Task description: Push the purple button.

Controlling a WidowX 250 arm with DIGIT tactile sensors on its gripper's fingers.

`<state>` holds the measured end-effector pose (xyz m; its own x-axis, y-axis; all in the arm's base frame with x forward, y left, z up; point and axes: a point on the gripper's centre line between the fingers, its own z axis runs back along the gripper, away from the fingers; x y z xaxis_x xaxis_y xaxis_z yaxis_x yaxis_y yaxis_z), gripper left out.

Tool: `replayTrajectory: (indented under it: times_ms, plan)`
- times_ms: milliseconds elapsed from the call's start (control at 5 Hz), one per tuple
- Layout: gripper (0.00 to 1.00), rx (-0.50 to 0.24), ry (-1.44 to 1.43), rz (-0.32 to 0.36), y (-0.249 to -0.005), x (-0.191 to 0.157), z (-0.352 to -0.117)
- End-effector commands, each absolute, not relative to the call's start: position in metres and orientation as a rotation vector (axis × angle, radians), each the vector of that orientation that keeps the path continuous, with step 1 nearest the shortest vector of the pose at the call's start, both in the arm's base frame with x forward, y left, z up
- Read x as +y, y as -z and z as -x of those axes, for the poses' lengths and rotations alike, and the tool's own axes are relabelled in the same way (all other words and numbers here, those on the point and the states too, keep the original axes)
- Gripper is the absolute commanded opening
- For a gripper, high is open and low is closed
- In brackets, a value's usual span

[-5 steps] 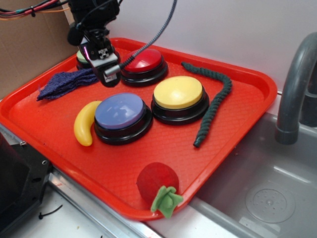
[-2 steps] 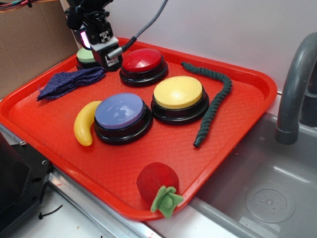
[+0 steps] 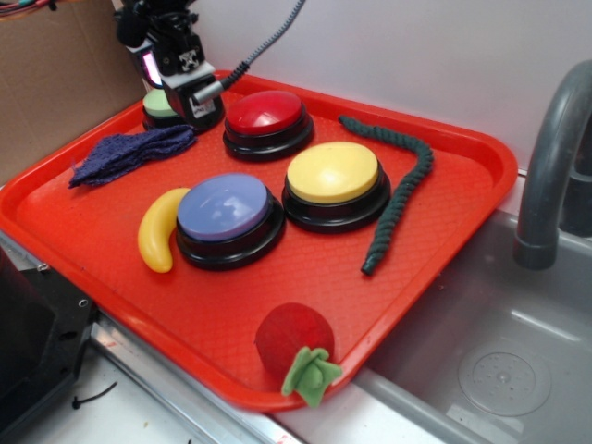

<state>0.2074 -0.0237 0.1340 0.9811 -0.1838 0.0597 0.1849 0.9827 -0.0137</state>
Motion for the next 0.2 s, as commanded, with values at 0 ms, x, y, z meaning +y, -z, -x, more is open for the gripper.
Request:
replayTrajectory:
  times_ms: [0]
  plan:
    - [1.00,-0.150,0.136,-0.012,-0.1643,-0.0276,-0.2050]
